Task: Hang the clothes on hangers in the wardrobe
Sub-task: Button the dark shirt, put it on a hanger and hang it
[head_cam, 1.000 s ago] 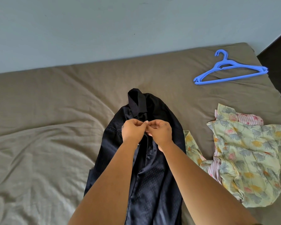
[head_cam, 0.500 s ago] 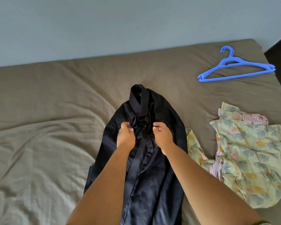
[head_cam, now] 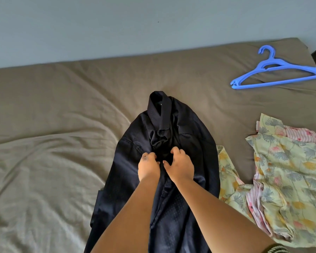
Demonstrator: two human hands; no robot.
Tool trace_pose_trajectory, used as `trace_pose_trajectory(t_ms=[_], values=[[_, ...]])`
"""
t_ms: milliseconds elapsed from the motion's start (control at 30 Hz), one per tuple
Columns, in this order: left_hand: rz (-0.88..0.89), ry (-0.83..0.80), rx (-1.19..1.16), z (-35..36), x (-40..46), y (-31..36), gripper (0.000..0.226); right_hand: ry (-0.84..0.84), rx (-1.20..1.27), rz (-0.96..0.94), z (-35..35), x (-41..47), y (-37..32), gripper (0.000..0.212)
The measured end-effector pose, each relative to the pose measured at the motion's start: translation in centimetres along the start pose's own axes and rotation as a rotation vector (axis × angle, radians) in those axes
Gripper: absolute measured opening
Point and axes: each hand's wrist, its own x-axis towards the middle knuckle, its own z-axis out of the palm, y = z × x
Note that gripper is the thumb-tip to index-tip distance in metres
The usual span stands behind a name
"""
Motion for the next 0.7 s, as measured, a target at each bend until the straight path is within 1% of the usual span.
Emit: trace_pose_trajectory(t_ms=[67,133,300,333,400,433,500,533,600,700], values=[[-0.002,0.014,0.051,0.6,0.2,-0.1,0.014,0.02,-0.077,-0.082,0.8,0.0,0.2,0.036],[0.005,0.012,0.08,1.2,0.2,-0.3,0.014,0.031,-0.091,-0.094,1.3,0.1,0.4,0.031],[0.033,0.022,0.019,1.2,-0.1,-0.4,0.012,0.028,0.147,-0.029,0.6,0.1,1.5,0.021],[0.011,0.041,-0.05,0.9,-0.3,-0.4,0.011,0.039,0.195,0.002,0.1,-0.2,1.7,0.023],[-0.092,0.066,-0.324,0.2,-1.0,0.0,0.011,0.09,0.3,0.061,-0.6,-1.2,2.0,0.026],[-0.176,0.044,-0.5,-0.3,-1.7,0.6,0.012,0.099,0.352,0.08,-1.1,-1.7,1.9,0.026],[-0.338,-0.055,-0.834,-1.2,-3.4,1.8,0.015,0.051,0.473,0.131,-2.6,-2.6,1.4,0.026],[-0.367,-0.085,-0.936,-1.5,-4.3,2.2,0.015,0.019,0.548,0.159,-3.3,-3.1,1.0,0.025],[-0.351,-0.087,-1.002,-2.5,-6.2,3.4,0.014,-0.007,0.682,0.232,-5.0,-4.1,0.0,0.022],[-0.336,-0.01,-1.003,-4.0,-8.0,5.0,0.014,-0.022,0.786,0.33,-7.1,-5.1,-1.1,0.015]])
